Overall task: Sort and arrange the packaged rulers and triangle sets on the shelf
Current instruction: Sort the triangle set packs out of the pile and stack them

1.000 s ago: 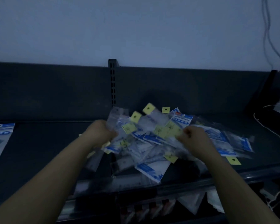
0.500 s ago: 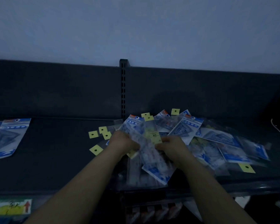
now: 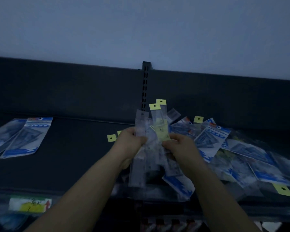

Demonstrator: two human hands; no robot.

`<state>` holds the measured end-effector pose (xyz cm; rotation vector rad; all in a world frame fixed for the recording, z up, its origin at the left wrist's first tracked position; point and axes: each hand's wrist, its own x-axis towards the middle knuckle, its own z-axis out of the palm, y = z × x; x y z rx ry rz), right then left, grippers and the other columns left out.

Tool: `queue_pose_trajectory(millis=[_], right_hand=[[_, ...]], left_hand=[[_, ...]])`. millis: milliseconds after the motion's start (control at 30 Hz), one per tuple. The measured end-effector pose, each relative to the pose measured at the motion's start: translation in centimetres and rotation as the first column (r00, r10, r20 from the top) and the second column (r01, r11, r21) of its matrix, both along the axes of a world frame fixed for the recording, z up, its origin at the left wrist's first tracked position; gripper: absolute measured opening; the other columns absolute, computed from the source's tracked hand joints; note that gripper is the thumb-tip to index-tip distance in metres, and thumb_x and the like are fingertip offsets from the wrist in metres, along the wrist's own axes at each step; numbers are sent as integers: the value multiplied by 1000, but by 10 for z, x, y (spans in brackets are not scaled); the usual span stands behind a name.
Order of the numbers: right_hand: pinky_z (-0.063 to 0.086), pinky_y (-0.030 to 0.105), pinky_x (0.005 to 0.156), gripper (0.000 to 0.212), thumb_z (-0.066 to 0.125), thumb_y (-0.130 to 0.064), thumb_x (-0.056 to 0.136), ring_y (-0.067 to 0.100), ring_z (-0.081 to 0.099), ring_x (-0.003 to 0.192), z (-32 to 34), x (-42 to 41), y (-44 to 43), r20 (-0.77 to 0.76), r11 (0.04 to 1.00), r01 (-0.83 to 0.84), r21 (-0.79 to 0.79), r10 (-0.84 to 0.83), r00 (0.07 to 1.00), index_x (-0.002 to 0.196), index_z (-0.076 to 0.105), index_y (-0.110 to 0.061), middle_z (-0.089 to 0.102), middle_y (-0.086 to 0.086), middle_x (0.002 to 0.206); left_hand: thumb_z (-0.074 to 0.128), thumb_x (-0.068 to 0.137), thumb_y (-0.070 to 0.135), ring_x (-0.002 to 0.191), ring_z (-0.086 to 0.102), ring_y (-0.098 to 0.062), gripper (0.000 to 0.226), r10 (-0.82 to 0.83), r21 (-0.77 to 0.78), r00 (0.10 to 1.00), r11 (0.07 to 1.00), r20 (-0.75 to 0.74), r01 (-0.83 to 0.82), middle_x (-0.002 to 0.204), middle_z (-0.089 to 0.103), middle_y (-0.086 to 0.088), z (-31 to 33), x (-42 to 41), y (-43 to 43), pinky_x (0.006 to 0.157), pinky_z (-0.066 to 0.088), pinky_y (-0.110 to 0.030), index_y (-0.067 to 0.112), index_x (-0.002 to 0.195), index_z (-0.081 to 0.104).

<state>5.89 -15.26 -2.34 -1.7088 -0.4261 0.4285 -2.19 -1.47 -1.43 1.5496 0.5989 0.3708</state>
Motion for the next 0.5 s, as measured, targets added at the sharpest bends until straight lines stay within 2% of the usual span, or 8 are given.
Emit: queue_pose_trajectory(millis=[100,167,233,333,433,500], right_hand=[[45,29,55,16,58,-4,90,21,58,61,2,-13,24,-7,999,-46,12,46,999,102,67,-10,68,10,75],[46,31,58,15,58,-3,89,23,58,63,3,-24,42,-13,996,-83,27,84,996,95,68,-13,68,9,72],[48,27,55,18,59,-3,89,18,59,59,6,-38,62,-20,991,-123,42,124,992,83,65,-20,68,2,68],[44,25,53,21,59,-5,89,16,55,54,11,-63,92,19,978,-207,34,207,978,76,67,-19,66,4,66],[40,17,46,18,58,-2,89,8,55,48,13,-89,130,57,954,-298,33,296,954,82,70,-13,65,-2,61],[42,15,45,16,58,-2,89,3,60,48,16,-109,149,62,936,-348,52,345,937,89,70,-12,69,-3,64]], left_hand=[[56,89,-2,68,67,-21,14,41,-8,998,999,42,-41,87,70,-13,5,-22,19,55,57,-27,7,89,66],[57,89,-1,72,67,-20,15,73,18,996,997,47,-74,89,71,-11,5,-38,34,61,58,-28,11,88,66],[59,88,1,76,68,-21,14,117,29,992,993,44,-118,92,72,-10,6,-57,49,68,58,-32,12,89,66],[60,88,3,74,68,-19,12,195,34,980,980,42,-196,90,71,-8,4,-85,78,64,57,-29,12,94,66],[61,88,4,72,67,-17,12,277,37,959,959,53,-279,86,71,-4,4,-121,107,59,56,-24,14,92,66],[62,87,5,76,68,-19,13,325,41,945,944,42,-326,87,71,-5,6,-142,124,66,57,-30,13,95,66]])
